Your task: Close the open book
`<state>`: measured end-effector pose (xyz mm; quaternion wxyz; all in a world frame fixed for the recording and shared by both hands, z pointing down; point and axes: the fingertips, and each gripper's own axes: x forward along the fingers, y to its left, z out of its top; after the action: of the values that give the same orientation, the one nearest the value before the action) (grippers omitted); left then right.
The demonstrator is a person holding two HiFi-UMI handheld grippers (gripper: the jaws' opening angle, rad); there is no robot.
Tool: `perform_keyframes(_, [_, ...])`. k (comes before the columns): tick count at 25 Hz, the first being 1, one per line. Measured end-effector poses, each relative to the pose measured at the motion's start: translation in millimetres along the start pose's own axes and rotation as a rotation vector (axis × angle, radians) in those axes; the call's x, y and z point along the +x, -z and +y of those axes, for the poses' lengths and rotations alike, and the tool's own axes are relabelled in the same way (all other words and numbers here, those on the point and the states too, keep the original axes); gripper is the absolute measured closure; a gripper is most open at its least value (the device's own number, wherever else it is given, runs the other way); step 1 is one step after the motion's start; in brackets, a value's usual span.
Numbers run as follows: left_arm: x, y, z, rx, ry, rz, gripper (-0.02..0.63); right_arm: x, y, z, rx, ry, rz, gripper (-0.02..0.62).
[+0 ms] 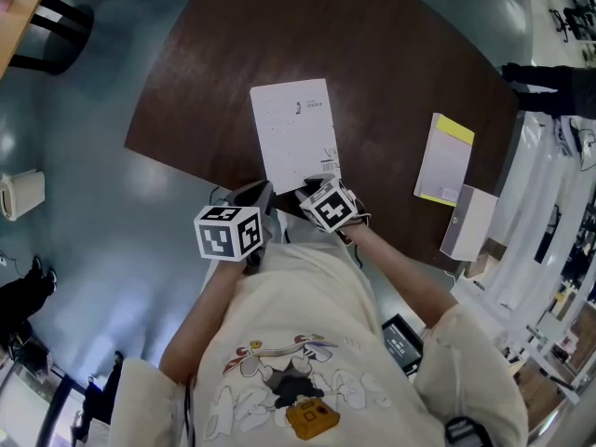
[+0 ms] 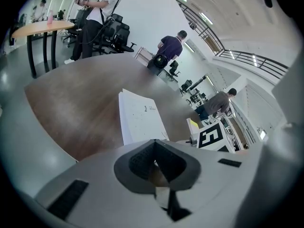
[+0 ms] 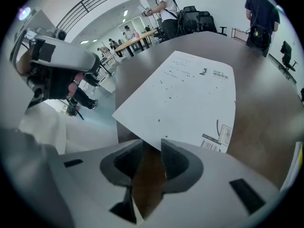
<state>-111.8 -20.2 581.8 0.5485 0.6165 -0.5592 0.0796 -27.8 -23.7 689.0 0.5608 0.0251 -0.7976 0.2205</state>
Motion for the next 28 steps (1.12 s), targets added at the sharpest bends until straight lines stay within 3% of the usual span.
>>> perform_keyframes(6, [1,-11,-4,0.035,0.022,0.006,0.600,-21,-2,11,0.121,-0.102,-0.069,0.469])
perform_keyframes(12, [3,-24,-16,0.085,0.056,0.010,0.600,-50,-5,14,0.184,-0.088,-0.175,0.480])
perform_keyframes(20, [6,-34,-37,0.155,0.117,0.024,0.600,-114,-34,-7,0.337,0.035,-0.426,0.559])
perform_keyframes(28, [-2,-51,-77,0.279,0.184,0.006,0.600,-186,-55,-17,0.417,0.155,-0.710,0.581])
